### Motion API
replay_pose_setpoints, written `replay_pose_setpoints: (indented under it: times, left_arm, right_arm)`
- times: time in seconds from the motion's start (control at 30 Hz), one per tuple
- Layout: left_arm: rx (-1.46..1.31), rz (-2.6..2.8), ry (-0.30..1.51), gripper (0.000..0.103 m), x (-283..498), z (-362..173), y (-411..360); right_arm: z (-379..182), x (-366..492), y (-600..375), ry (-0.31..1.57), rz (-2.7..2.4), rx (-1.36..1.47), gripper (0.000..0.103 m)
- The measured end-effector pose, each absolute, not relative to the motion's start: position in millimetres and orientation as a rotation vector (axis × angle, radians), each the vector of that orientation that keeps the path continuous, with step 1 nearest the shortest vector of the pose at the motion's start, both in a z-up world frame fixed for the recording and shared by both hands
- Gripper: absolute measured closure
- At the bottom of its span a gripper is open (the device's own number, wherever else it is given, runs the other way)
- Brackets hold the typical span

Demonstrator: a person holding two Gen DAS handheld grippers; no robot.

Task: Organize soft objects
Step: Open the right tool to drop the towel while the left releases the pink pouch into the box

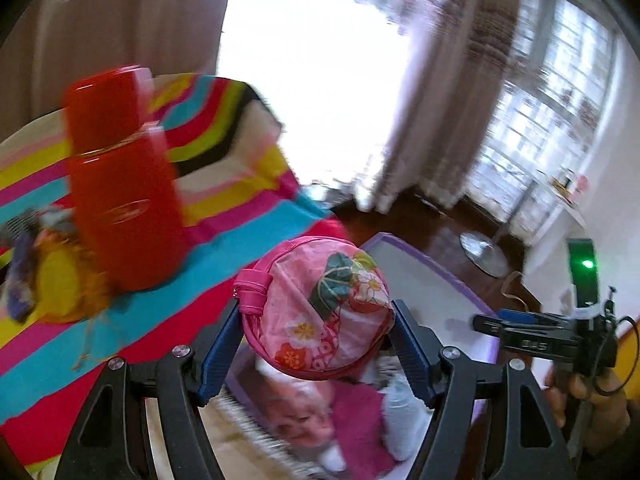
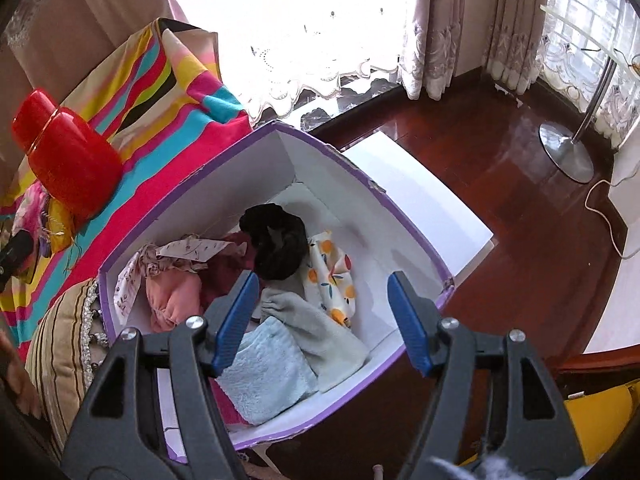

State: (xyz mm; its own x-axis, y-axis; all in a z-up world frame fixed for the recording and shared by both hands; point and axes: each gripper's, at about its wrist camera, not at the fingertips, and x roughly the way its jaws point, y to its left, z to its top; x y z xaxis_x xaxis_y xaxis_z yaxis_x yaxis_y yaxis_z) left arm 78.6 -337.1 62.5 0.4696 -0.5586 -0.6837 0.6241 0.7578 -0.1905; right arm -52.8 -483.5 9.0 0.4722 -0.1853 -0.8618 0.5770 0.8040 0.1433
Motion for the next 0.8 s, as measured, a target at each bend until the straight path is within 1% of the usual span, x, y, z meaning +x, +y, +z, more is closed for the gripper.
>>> replay_pose_setpoints:
  times: [0.03,0.07,0.13,0.37,0.8]
  left_arm:
    - [0.094,-0.771,0.807,0.027,76,62,-346]
    - [0.103,-0.802,0.816,0.022,75,60,-354]
    - [0.128,-0.807,0.825,0.019,75,56,-363]
    - [0.050,-0.731,0.870,0.019,87,54,-341]
    - [-0.031,-0.589,0.810,0.019,103,67,-274]
  right_arm:
    - [8,-53,-485,0.975,-0.484,0.460,0.033]
    - [7,-53,-485,0.975,-0.484,0.464,0.033]
    - [6,-53,-486,0.977,-0.479,0.465,0.033]
    - [9,-49,-482,0.966,-0.454,0.468,0.033]
    - [32,-8,-420,0.949,-0.312,0.356,0.033]
